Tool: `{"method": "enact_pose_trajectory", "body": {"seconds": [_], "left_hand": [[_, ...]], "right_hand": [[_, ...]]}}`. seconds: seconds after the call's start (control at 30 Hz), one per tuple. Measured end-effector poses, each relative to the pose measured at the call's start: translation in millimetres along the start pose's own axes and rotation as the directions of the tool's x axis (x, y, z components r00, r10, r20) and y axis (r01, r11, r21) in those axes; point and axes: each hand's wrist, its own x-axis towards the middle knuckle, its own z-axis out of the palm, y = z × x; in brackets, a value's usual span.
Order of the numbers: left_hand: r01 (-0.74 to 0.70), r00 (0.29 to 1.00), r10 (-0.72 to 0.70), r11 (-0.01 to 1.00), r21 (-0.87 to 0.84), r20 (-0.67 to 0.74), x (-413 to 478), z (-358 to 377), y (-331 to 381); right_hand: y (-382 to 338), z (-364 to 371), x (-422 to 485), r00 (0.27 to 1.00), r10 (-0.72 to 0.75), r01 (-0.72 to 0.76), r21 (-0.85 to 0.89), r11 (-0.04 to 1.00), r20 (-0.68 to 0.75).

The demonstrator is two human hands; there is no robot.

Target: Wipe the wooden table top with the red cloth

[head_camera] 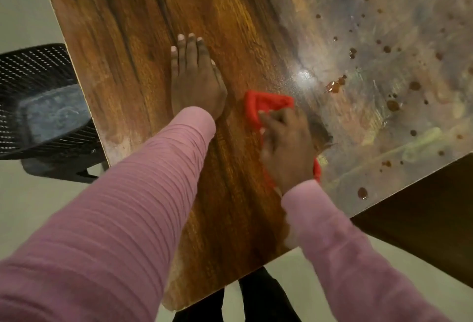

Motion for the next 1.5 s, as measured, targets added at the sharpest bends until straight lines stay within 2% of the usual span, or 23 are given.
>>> {"method": "enact_pose_trajectory", "body": {"seconds": [0.07,0.1,0.23,0.3,0.4,0.47,0.53,0.63,0.7,0.8,0.87,0.9,1.0,1.1,1.17,1.23,1.3,1.33,1.4,1.5], "left_hand": [[-0.020,1.000,0.020,1.000,0.003,-0.014,-2,-2,1],[-0.033,0.999,0.033,0.999,0.006,-0.014,-5,-4,1],[-0.119,0.993,0.119,0.993,0.003,-0.018,-39,-6,7],[-0.090,0.996,0.090,0.995,-0.049,-0.013,-70,-5,12],[0.015,1.000,-0.018,0.994,-0.112,-0.023,-120,-3,23],[0.066,0.998,-0.068,0.991,-0.112,-0.008,-142,-2,29],[0.071,0.997,-0.070,0.996,-0.062,0.015,-150,0,31],[0.056,0.998,-0.056,0.998,-0.002,0.037,-148,1,30],[0.047,0.998,-0.047,0.999,0.007,0.052,-148,1,31],[0.026,0.998,-0.027,0.999,0.020,0.055,-151,2,32],[0.015,0.998,-0.017,1.000,0.026,0.062,-149,3,34],[0.019,0.998,-0.021,0.999,0.031,0.065,-148,4,34],[0.014,0.999,-0.015,0.999,0.032,0.046,-146,4,36],[0.011,1.000,-0.012,0.999,0.033,0.028,-148,3,35],[0.020,0.999,-0.021,0.999,0.036,0.035,-148,3,34],[0.018,0.999,-0.019,0.999,0.040,0.030,-149,4,35],[0.004,1.000,-0.005,0.999,0.033,0.023,-148,5,36],[0.007,1.000,-0.007,1.000,0.028,0.025,-148,5,36],[0.016,1.000,-0.017,0.999,0.030,0.026,-148,5,37],[0.010,1.000,-0.010,1.000,0.028,0.015,-148,5,36]], "right_hand": [[-1,-2,-22,0.976,-0.196,0.195,0.015,0.981,0.093],[8,-5,-18,0.972,-0.213,0.215,-0.008,0.977,0.103],[44,-16,27,0.996,0.088,-0.090,-0.113,0.990,-0.020],[46,-23,28,0.993,0.118,-0.118,-0.023,0.993,0.009],[31,-36,-12,0.991,0.131,-0.128,0.090,0.988,-0.032],[15,-35,-56,0.996,0.085,-0.084,0.078,0.993,-0.007],[2,-28,-93,0.998,-0.020,0.019,0.032,0.999,0.054],[21,-26,-92,0.990,-0.126,0.127,-0.014,0.992,0.066],[45,-35,-75,0.999,-0.036,0.037,-0.057,0.998,0.006],[74,-46,-51,0.980,0.194,-0.196,-0.056,0.979,-0.033],[62,-45,-59,0.973,0.229,-0.230,-0.023,0.973,-0.026],[50,-44,-71,0.982,0.190,-0.190,-0.007,0.982,-0.001],[13,-38,-132,0.989,-0.054,0.049,0.040,0.998,0.136],[27,-45,-153,0.960,-0.201,0.194,0.057,0.979,0.193],[57,-53,-136,0.983,-0.131,0.135,-0.018,0.991,0.132],[84,-62,-111,0.997,0.060,-0.058,-0.042,0.997,0.039],[84,-64,-108,0.983,0.184,-0.184,-0.019,0.983,0.017],[71,-62,-118,0.982,0.184,-0.184,-0.005,0.983,0.035],[38,-54,-155,0.993,0.046,-0.050,0.034,0.998,0.112],[18,-47,-202,0.960,-0.189,0.178,0.071,0.981,0.206]]}}
